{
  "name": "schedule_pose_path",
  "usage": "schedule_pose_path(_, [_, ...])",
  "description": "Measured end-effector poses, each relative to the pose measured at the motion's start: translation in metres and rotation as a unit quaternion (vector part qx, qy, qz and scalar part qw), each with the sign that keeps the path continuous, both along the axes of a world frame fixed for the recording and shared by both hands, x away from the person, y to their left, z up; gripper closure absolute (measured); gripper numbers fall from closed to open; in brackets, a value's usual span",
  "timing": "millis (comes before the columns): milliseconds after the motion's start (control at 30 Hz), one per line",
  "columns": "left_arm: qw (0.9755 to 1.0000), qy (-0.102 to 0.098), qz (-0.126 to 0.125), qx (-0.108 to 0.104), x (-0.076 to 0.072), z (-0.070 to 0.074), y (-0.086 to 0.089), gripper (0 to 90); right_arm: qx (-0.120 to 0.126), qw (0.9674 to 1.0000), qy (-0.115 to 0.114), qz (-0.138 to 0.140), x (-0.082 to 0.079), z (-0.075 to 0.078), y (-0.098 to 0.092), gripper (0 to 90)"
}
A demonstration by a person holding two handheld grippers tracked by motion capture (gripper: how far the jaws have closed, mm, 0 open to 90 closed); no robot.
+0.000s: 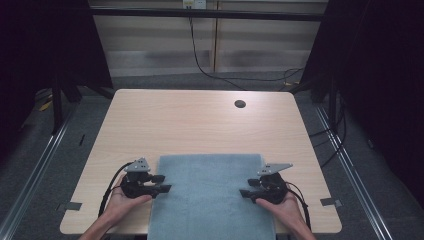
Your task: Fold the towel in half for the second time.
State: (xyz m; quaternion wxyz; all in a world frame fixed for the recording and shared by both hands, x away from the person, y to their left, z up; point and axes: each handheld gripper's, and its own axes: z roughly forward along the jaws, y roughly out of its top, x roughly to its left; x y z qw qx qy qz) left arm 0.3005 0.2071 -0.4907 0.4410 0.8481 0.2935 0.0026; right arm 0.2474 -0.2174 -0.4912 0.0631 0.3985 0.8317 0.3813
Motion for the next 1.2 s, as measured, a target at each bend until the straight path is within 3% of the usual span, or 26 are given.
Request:
schedule_pose_path(233, [0.9978,-0.018,0.057,-0.027,0.039,0.012,0.01,49.2,0.018,0.9982,-0.033,-0.047,0.035,0.019,-0.027,45.3])
schedule_pose_path(267, [0.9977,-0.015,0.063,-0.021,0.045,0.011,0.01,48.9,0.02,0.9978,-0.036,-0.052,0.042,0.021,-0.03,45.3])
schedule_pose_path(300, [0.9968,-0.027,0.074,-0.014,0.05,0.011,0.01,48.8,0.021,0.9975,-0.039,-0.056,0.049,0.022,-0.033,45.3])
schedule_pose_path(400, [0.995,-0.029,0.095,-0.011,0.064,0.01,0.011,48.0,0.032,0.9959,-0.047,-0.071,0.066,0.024,-0.038,45.1])
schedule_pose_path(467, [0.9942,-0.014,0.105,-0.016,0.072,0.009,0.012,47.4,0.035,0.9951,-0.048,-0.08,0.077,0.023,-0.041,45.1])
schedule_pose_path(600, [0.9946,-0.014,0.103,-0.008,0.081,0.007,0.008,45.2,0.039,0.9933,-0.049,-0.096,0.09,0.017,-0.048,45.2])
schedule_pose_path(733, [0.9944,-0.006,0.105,-0.012,0.087,0.0,0.009,43.2,0.019,0.9946,-0.033,-0.097,0.099,0.003,-0.049,45.1])
schedule_pose_path(800, [0.9948,-0.006,0.102,-0.005,0.085,-0.004,0.009,41.7,0.01,0.9954,-0.028,-0.091,0.101,-0.002,-0.047,44.7])
schedule_pose_path(1000, [0.9977,0.005,0.066,0.018,0.082,-0.013,0.0,40.2,-0.008,0.9965,-0.014,-0.082,0.101,-0.01,-0.039,45.3])
schedule_pose_path(1067, [0.9978,0.002,0.06,0.028,0.081,-0.015,-0.002,45.7,-0.01,0.9966,-0.018,-0.08,0.1,-0.013,-0.037,46.6])
schedule_pose_path(1100, [0.9981,0.005,0.057,0.023,0.08,-0.015,-0.002,55.2,-0.009,0.9966,-0.018,-0.08,0.1,-0.013,-0.037,46.9])
schedule_pose_path(1133, [0.9979,-0.002,0.06,0.022,0.078,-0.016,-0.003,56.7,-0.006,0.9965,-0.017,-0.082,0.1,-0.013,-0.037,50.7])
schedule_pose_path(1200, [0.9985,-0.002,0.051,0.017,0.075,-0.018,-0.003,71.7,0.005,0.9971,-0.013,-0.075,0.1,-0.014,-0.038,61.8])
